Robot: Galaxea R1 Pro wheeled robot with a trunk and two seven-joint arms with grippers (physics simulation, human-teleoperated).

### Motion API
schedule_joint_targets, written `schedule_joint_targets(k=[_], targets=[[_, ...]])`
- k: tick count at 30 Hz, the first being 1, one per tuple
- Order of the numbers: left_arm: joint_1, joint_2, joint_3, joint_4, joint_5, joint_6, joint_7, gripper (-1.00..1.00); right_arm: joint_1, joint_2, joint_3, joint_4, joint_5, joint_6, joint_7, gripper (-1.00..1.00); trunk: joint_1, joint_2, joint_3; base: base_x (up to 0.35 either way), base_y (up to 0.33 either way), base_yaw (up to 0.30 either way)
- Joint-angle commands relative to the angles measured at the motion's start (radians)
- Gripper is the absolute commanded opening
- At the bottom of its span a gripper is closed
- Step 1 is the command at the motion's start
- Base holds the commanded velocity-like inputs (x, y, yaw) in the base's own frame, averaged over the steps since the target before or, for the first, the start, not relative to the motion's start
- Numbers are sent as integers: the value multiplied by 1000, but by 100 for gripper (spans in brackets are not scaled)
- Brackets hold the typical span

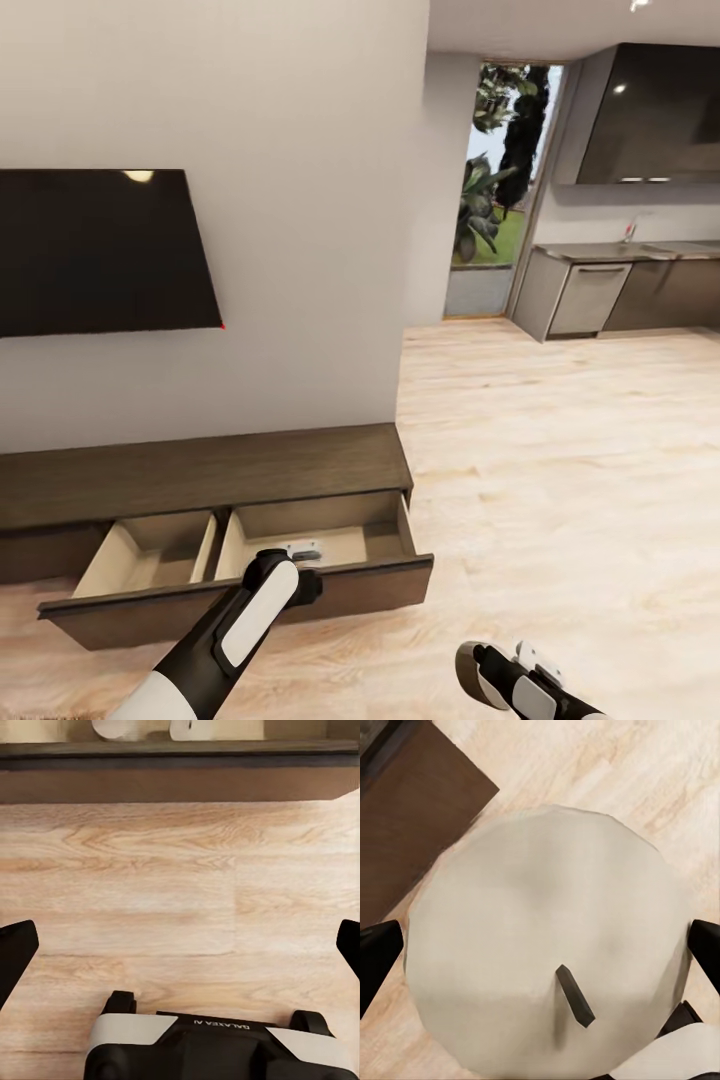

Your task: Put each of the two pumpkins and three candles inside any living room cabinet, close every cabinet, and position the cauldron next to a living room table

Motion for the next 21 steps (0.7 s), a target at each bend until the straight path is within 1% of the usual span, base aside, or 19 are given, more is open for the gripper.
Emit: schedule_joint_targets(k=[1,6,8,14,21], targets=[[-1,0,-2,-1,10,0,10,100,0,0,8,-2,-10,-2,-4,-100,1,-1,-1,158,0,276],[-1,0,-2,-1,10,1,10,100,0,0,8,-2,-10,-2,-3,-100,1,-1,-1,73,1,282],[-1,0,-2,-1,11,0,10,100,0,-1,8,-2,-10,-2,-3,-100,1,-1,-1,136,38,174],[-1,0,4,-2,10,0,11,100,0,-1,8,-2,-11,-2,-3,-100,1,-1,-1,122,10,34],[-1,1,9,-3,10,1,10,100,0,-1,11,-6,-6,0,0,-100,-26,48,20,16,1,3]])
